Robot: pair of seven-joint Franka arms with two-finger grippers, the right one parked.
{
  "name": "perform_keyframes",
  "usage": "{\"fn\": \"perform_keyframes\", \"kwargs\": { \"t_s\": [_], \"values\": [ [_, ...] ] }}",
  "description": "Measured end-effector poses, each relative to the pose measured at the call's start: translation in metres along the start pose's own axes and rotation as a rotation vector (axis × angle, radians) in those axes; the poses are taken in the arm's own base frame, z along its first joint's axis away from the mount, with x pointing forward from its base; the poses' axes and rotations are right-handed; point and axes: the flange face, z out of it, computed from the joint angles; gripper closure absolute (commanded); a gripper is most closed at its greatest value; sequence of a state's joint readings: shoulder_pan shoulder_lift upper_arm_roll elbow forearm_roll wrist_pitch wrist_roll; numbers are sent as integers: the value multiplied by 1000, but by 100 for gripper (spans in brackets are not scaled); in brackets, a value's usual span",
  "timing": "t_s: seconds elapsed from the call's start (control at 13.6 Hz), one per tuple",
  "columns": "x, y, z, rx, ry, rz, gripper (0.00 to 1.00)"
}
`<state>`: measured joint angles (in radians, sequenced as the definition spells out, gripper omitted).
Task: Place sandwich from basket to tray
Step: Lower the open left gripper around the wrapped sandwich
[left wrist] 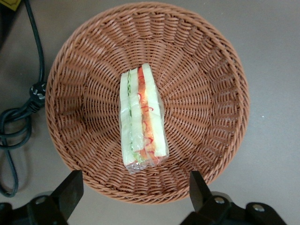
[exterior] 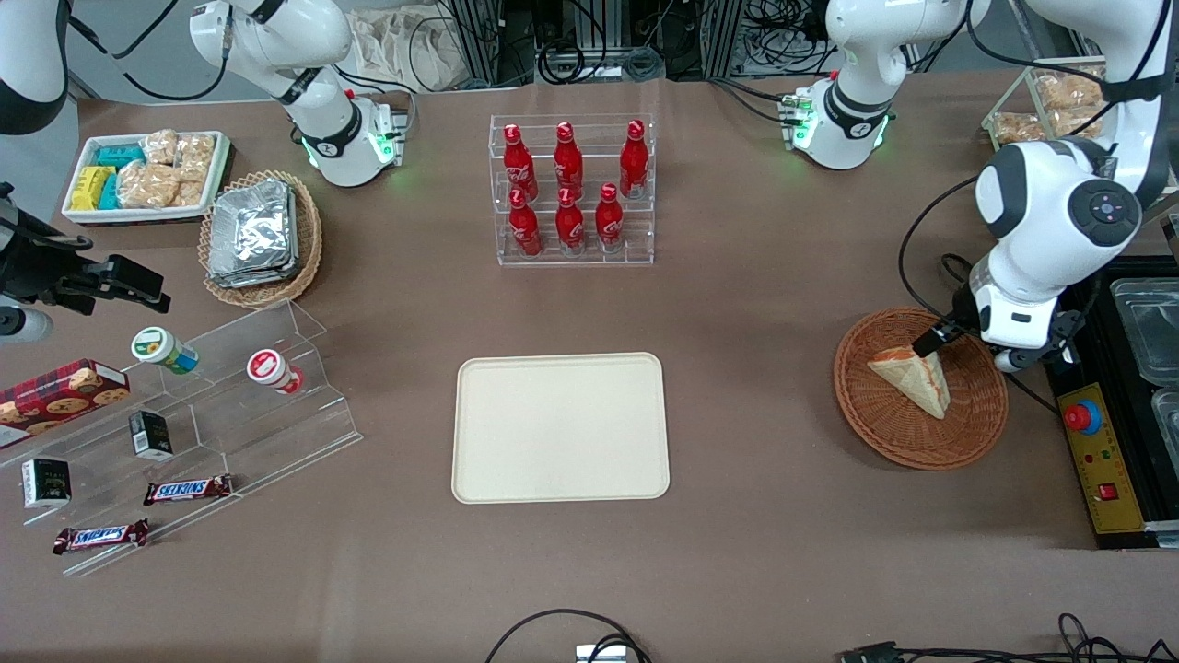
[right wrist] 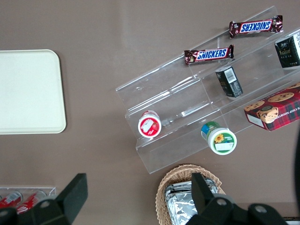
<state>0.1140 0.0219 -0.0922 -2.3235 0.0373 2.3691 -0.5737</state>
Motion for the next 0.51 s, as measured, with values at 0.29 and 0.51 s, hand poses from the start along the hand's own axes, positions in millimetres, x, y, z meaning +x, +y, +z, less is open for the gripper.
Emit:
{"fn": "perform_keyframes", "kwargs": {
  "t_s": [0.29, 0.51],
  "values": [
    [-7, -7, 27, -12, 10, -33, 0],
    [-3, -17, 44, -20, 17, -55, 0]
  ]
}}
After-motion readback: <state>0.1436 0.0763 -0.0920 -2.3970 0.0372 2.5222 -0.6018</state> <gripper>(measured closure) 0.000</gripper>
